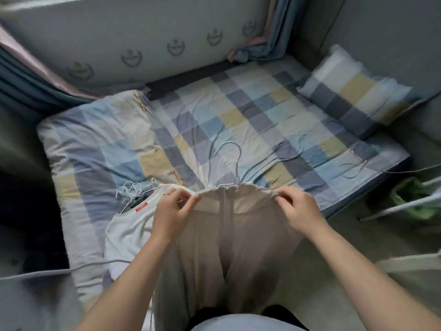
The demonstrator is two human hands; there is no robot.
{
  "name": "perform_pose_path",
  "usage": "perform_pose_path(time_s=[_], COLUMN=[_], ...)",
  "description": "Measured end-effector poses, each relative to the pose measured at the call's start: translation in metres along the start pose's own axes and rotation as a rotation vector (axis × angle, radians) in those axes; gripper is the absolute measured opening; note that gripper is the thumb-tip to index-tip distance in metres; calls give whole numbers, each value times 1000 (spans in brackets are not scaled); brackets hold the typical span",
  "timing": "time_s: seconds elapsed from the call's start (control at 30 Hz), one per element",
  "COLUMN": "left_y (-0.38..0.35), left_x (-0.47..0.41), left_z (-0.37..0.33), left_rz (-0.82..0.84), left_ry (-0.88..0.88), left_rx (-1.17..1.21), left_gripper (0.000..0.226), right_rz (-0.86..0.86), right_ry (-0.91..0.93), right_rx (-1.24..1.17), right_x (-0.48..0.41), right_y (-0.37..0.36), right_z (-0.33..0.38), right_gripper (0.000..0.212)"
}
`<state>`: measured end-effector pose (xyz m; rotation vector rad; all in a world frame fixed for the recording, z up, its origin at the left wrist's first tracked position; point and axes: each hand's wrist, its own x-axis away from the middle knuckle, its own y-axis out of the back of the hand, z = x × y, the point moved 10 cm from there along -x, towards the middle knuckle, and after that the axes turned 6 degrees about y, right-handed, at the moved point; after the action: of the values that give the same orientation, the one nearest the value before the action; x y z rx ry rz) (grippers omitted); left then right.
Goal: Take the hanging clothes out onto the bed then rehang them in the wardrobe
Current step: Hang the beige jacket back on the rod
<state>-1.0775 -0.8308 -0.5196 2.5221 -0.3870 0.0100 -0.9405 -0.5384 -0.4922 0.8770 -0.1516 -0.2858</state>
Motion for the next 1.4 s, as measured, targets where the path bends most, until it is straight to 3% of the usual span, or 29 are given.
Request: perform_pose_path(time_s=[0.27,0.5,0.73,1.0,1.2,1.4], left_y=[-146,-342,-520,-669,-767,-826], left_x=[45,118,219,369,487,611], left_z=[-161,-318,-446,-591,-697,-824], left_rz=[132,298,593,935,1206,1410], left_ry=[-225,-430,-611,-923,-1047,-1204], left_rx=[-33,-112,-54,58,192,348], left_gripper=[19,20,28,19,18,23], right_rz=[-324,-582,-823,-1077,-1251,-1314], right_ry=[-104,-309,-530,-774,-964,-1137], right_rx=[-64,-44,96,241,350,665], right_x=[116,267,435,609,713,794], right_y=[151,298,410,506,580,671], right_z=[-120,-260,-344,-379,-381,-351], right_gripper=[13,9,9,10,19,10])
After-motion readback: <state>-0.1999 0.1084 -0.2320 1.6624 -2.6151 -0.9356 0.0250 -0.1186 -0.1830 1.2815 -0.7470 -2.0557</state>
